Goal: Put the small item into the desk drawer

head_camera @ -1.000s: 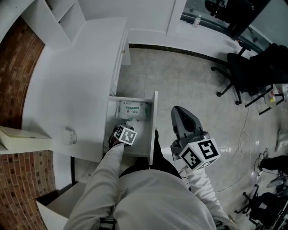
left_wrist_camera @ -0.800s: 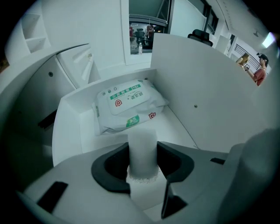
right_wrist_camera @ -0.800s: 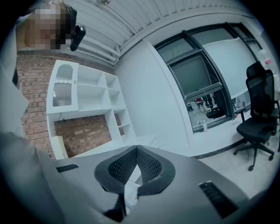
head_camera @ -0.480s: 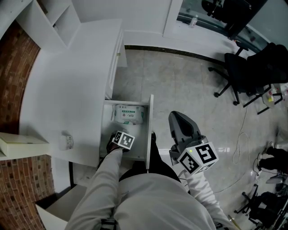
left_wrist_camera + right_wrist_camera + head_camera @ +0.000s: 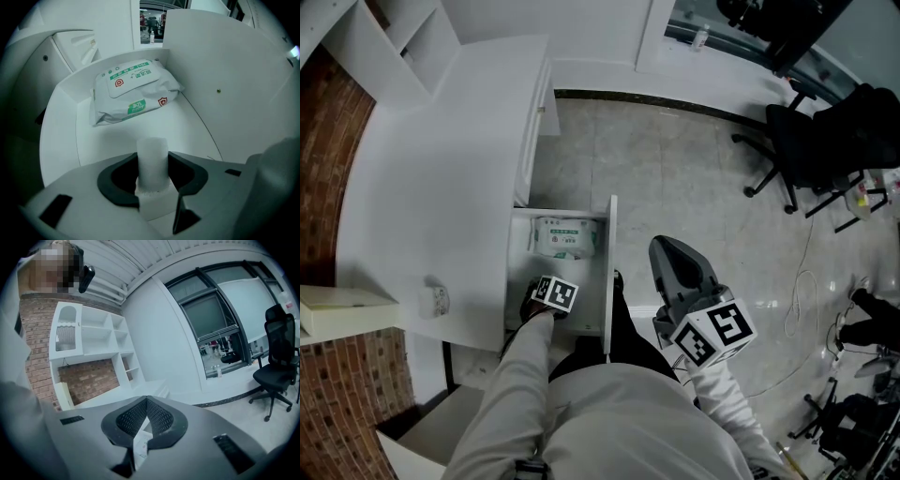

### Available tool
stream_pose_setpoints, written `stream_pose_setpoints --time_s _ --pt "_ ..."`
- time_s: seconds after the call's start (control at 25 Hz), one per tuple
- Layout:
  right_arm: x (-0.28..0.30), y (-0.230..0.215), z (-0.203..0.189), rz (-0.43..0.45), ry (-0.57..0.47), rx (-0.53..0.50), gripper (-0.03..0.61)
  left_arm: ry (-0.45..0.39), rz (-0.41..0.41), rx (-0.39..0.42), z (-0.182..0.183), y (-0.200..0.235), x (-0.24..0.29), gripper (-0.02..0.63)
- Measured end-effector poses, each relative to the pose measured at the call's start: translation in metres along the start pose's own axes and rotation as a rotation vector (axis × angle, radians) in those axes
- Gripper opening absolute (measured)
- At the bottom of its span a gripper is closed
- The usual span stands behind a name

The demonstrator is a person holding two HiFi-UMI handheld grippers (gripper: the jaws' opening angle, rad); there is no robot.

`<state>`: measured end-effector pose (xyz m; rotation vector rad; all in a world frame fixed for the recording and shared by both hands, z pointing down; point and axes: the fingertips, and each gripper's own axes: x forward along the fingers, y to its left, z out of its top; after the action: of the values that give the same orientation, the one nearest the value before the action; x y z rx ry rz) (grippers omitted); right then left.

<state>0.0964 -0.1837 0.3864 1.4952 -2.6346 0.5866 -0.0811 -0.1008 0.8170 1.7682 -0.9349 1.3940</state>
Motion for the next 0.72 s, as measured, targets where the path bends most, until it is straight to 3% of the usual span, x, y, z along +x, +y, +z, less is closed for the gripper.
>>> stream_pose_setpoints --time_s 0.28,0.48,0.72 --pt "0.001 -0.003 -0.002 -0.005 0.01 -0.002 0.028 0.015 -0.01 -0.017 -0.003 -0.002 0.007 0.195" --pt "0.003 -0.002 -0.004 0.007 0.019 0.001 0.028 0.019 -0.008 -0.033 -0.004 -0.002 0.007 0.235" --pt "0.005 0.003 -0.002 0.027 0.008 -0.001 0.028 -0.065 0.011 -0.063 0.016 0.003 -0.012 0.256"
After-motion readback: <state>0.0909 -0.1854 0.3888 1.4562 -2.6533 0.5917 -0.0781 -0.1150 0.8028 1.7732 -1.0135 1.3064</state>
